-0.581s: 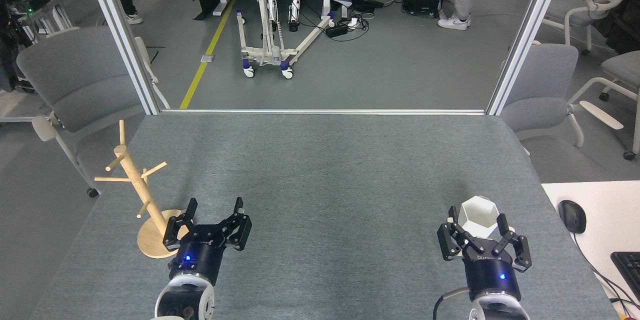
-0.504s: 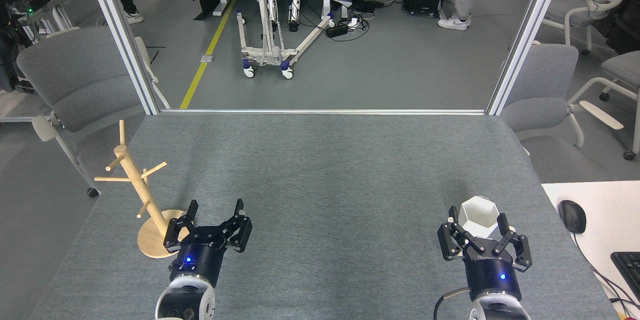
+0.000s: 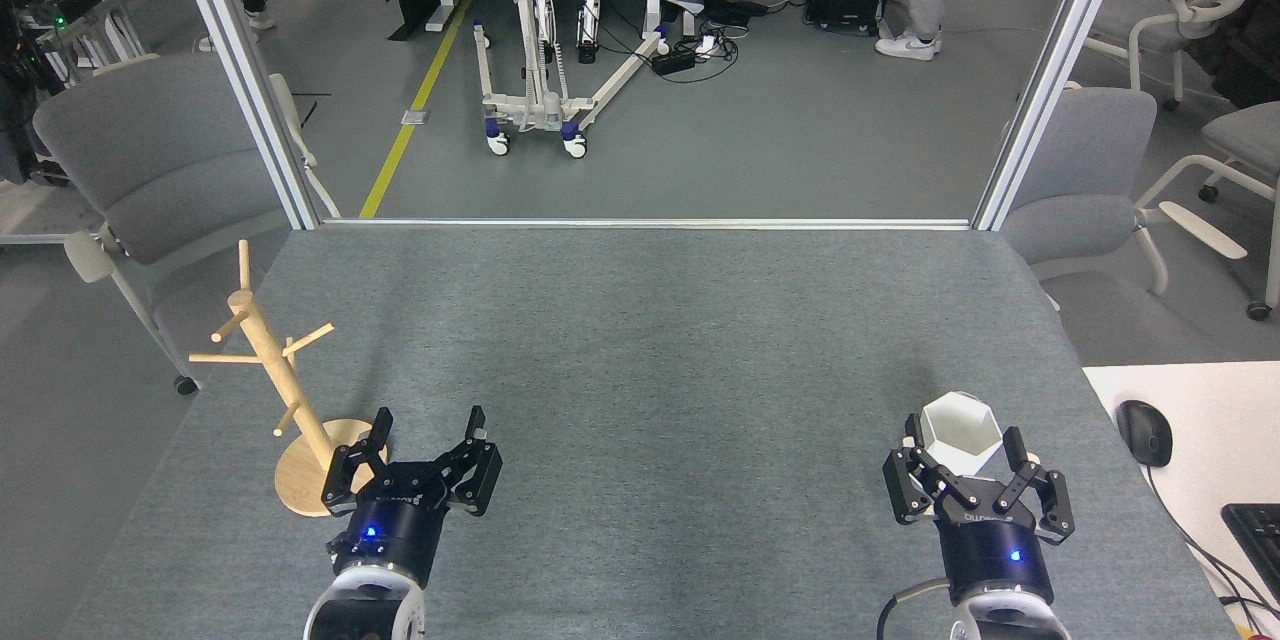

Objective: Hang cup on storage rack
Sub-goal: 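Open the right gripper and lower it around the white hexagonal cup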

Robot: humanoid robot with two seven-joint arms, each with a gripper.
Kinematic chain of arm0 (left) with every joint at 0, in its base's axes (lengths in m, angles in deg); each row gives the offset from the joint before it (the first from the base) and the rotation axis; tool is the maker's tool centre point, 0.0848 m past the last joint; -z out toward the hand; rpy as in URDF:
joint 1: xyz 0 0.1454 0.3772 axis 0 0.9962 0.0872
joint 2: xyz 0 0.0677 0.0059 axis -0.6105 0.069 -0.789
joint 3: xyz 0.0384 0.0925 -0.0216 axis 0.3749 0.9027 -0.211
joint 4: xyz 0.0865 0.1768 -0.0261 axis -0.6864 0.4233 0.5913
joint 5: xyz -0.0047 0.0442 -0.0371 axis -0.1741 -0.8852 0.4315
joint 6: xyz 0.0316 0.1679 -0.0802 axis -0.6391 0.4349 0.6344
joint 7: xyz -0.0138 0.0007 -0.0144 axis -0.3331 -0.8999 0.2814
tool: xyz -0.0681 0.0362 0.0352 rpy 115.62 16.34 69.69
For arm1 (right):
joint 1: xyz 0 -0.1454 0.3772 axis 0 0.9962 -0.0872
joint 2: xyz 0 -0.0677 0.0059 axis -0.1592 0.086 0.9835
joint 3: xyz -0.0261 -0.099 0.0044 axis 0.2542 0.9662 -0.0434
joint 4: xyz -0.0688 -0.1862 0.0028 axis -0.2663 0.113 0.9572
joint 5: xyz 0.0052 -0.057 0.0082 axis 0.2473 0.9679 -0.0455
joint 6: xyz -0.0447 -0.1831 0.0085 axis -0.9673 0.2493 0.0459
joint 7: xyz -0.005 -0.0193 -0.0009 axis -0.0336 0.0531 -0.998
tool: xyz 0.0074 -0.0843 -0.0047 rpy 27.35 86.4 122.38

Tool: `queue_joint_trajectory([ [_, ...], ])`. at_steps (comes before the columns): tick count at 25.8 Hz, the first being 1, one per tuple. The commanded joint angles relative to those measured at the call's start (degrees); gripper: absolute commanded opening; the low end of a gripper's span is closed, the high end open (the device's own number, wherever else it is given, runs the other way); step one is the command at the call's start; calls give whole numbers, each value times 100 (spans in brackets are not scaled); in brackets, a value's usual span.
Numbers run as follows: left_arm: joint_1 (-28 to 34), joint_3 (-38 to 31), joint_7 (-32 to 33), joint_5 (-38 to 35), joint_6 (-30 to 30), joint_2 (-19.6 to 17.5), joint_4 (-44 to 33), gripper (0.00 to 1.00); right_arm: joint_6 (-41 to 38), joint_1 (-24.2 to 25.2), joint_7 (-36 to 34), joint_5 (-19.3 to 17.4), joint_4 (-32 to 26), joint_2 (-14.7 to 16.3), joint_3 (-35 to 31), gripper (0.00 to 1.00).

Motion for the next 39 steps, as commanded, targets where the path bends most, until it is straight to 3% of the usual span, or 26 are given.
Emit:
queue_joint_trajectory([
  [1,37,0,-17,2,9,6,-60,99,66,11,1,7,-1,31,-83,100],
  [10,160,0,-26,2,18,58,-60,99,163,292,-35,-2,70,251,-373,100],
  [13,160,9,-35,2,18,58,-60,99,66,301,-35,-2,421,313,-479,100],
  [17,151,9,-61,2,18,58,-51,99,-312,274,-43,-37,966,620,-505,100],
  [25,151,9,-70,2,27,58,-34,99,-347,-42,-43,-46,1608,673,-523,100],
  [29,151,0,-79,2,53,58,-16,99,-373,-227,-43,-81,1678,840,-523,100],
  [32,151,0,-79,2,71,58,-7,99,-373,-332,-35,-248,1766,866,-523,100],
  [39,143,-9,-70,2,80,67,37,99,-373,-613,-26,-213,2047,901,-505,100],
])
